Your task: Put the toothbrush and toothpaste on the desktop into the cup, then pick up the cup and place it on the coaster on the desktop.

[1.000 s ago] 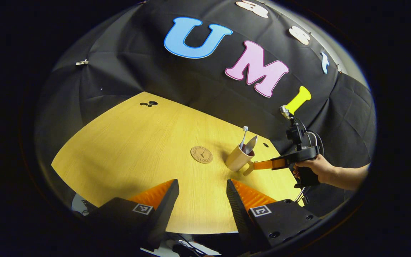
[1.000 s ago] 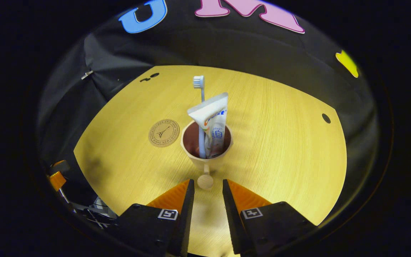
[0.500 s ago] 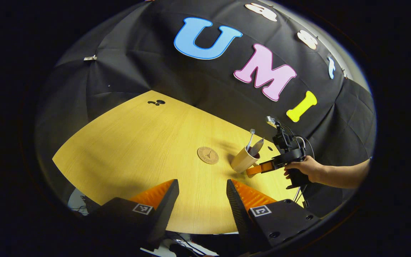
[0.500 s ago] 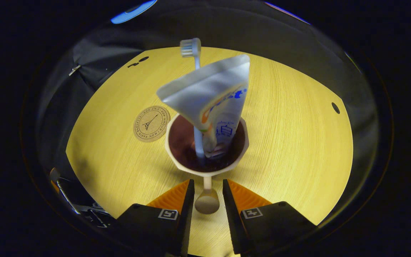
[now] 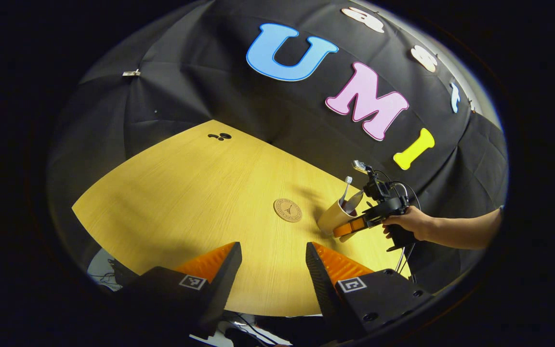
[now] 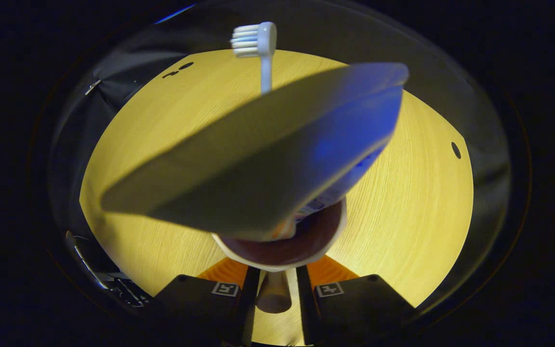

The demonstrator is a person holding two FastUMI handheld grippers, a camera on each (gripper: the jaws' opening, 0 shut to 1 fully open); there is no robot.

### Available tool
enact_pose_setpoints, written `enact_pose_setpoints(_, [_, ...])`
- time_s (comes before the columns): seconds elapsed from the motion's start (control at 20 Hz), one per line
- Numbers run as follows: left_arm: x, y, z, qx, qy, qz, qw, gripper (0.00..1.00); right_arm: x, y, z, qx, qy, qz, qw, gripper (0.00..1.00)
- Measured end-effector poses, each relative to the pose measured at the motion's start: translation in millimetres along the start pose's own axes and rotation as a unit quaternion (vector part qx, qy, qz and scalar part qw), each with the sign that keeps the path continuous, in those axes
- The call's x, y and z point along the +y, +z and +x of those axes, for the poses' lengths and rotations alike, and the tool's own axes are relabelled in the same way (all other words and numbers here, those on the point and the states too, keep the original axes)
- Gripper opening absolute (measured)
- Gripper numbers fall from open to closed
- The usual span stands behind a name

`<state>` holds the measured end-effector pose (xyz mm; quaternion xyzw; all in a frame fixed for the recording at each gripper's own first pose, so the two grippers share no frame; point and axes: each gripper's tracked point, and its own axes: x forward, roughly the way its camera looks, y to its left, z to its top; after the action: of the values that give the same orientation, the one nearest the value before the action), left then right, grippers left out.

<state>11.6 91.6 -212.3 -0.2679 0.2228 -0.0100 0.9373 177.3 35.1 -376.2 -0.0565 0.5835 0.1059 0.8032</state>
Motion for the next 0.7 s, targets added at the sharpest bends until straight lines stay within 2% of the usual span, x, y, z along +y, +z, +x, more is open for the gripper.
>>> enact_pose_setpoints(0.05, [0,0,0,-0.001,-0.001,-0.001,1.000,0.84,0,0,4,0.002,-0.004,-0.002,1.000,0.41])
enact_pose_setpoints(0.1, [2,0,-1,-0.001,0.000,-0.001,1.000,0.84,0,0,1,0.006,-0.007,-0.005,1.000,0.33])
enact_pose_setpoints(0.15, [3,-2,-1,0.001,0.001,-0.001,1.000,0.84,0,2,2,0.003,-0.007,-0.008,1.000,0.34])
enact_pose_setpoints(0.2, [4,-2,-1,0.003,0.001,-0.002,1.000,0.83,1,1,3,0.004,-0.008,-0.014,1.000,0.28])
enact_pose_setpoints(0.25, [5,-3,0,0.003,0.002,-0.004,1.000,0.84,1,2,2,0.004,-0.007,-0.019,1.000,0.32])
enact_pose_setpoints(0.55, [7,1,0,0.000,0.000,-0.004,1.000,0.84,2,1,-3,-0.018,-0.003,-0.061,0.998,0.30])
enact_pose_setpoints(0.7, [10,0,-1,0.001,0.000,-0.003,1.000,0.84,14,8,-11,-0.032,0.014,-0.053,0.998,0.30])
